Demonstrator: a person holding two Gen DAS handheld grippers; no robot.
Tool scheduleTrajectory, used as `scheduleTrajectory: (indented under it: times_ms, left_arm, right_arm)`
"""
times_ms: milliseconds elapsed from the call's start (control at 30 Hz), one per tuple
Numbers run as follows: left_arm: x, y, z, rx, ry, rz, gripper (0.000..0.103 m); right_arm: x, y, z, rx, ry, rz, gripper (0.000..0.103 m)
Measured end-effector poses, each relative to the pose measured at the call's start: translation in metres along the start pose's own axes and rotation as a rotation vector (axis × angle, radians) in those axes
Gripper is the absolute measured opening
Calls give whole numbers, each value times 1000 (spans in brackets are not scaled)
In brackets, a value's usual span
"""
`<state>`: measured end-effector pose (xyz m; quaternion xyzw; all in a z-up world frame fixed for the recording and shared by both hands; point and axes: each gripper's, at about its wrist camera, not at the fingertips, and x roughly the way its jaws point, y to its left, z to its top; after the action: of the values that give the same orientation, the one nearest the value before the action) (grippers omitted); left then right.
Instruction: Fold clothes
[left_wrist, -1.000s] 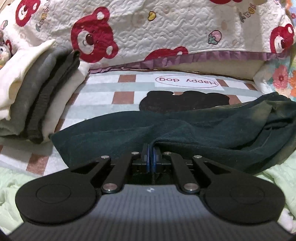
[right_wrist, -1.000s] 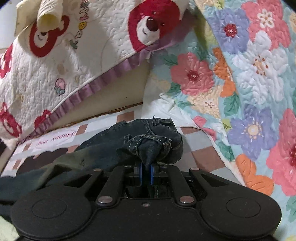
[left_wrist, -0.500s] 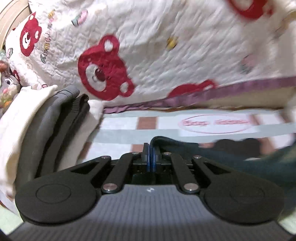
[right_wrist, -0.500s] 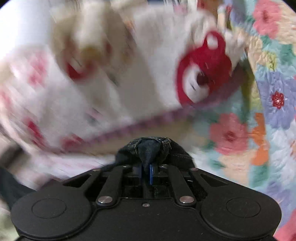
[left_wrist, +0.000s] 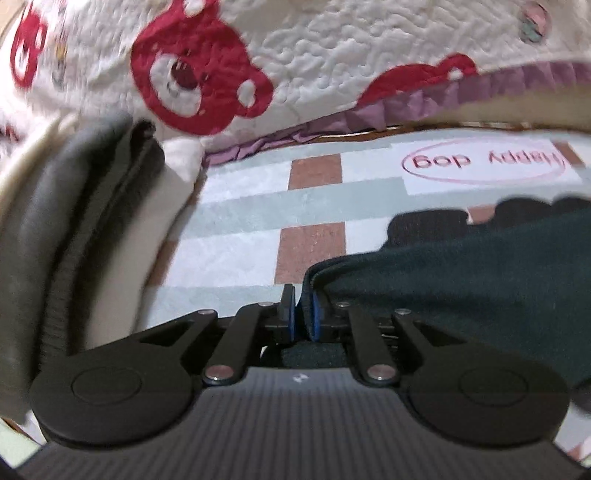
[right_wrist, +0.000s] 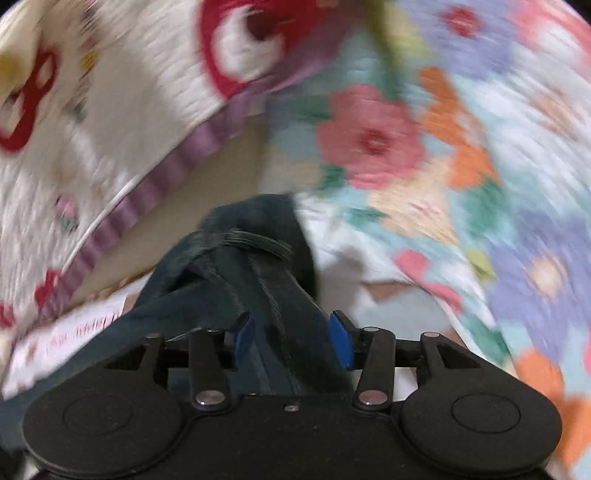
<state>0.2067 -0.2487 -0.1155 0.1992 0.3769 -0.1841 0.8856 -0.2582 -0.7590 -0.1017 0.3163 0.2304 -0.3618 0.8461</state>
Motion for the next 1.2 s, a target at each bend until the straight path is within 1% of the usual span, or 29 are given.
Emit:
scheduleTrajectory:
  times_ms: [67,133,233,267,333,367,400,433,500,567,600,667,700,767,833,933,967,1067,1100,1200]
  left_arm:
    - [5,1,0,-52,17,-9,11]
    - [6,0,-3,-64,17,-9,11]
    - [-3,-2,-9,-30,-15,-6,11]
    - [-8,0,-10,-32,-24,-9,13]
    - [-19,5,-12,-36,-43,-15,21]
    - [-25,7,-13,-38,-53,-18,26]
    - [-31,10,-15,-44,-63,-26,27]
    - [-40,15,-16,-64,-81,-53,28]
    - [-59,25,-20,-102,-115,-107,33]
    - [-74,33,-28,-108,-136,-122,36]
    - [-82,37,-33,-107,-144,-125,39]
    - [-97,46,-43,-103,-161,-132,42]
    - [-104,50,-48,-104,-168,-137,42]
    - [-112,61,-66,-137,-174,-155,45]
    - [-114,72,-83,-183,-170,-198,47]
    - [-103,81,-96,-226,-121,-295,47]
    - [-100,82,-100,-238,-114,-317,50]
    - [-97,75,-109,-239,-127,-321,54]
    - [-97,73,-111,-240,-132,-324,57]
    - [-103,68,-113,-244,-153,-341,65]
  right_arm:
    - [-7,-12,-14,81,20,4,52]
    - [-5,-11,-32,140,80,49,52]
    - [-2,-9,-59,230,170,116,52]
    - [-1,-9,-69,260,200,138,52]
    - [1,-8,-87,319,260,183,52]
    - [3,-3,-95,332,277,188,52]
    - [5,4,-103,333,286,180,52]
    - [7,12,-111,334,294,173,52]
    - [13,27,-126,346,308,162,52]
    - [22,40,-138,400,318,170,54]
    - [27,45,-144,428,323,174,54]
    - [29,52,-151,468,284,169,56]
    - [29,55,-152,474,269,159,56]
    - [29,58,-155,489,236,145,56]
    - [27,59,-160,509,201,141,56]
    - [27,64,-161,499,171,132,54]
    - [27,66,-161,489,163,122,54]
    - [28,71,-159,486,141,88,53]
    - [29,74,-159,486,133,75,53]
    - [27,89,-162,424,89,14,54]
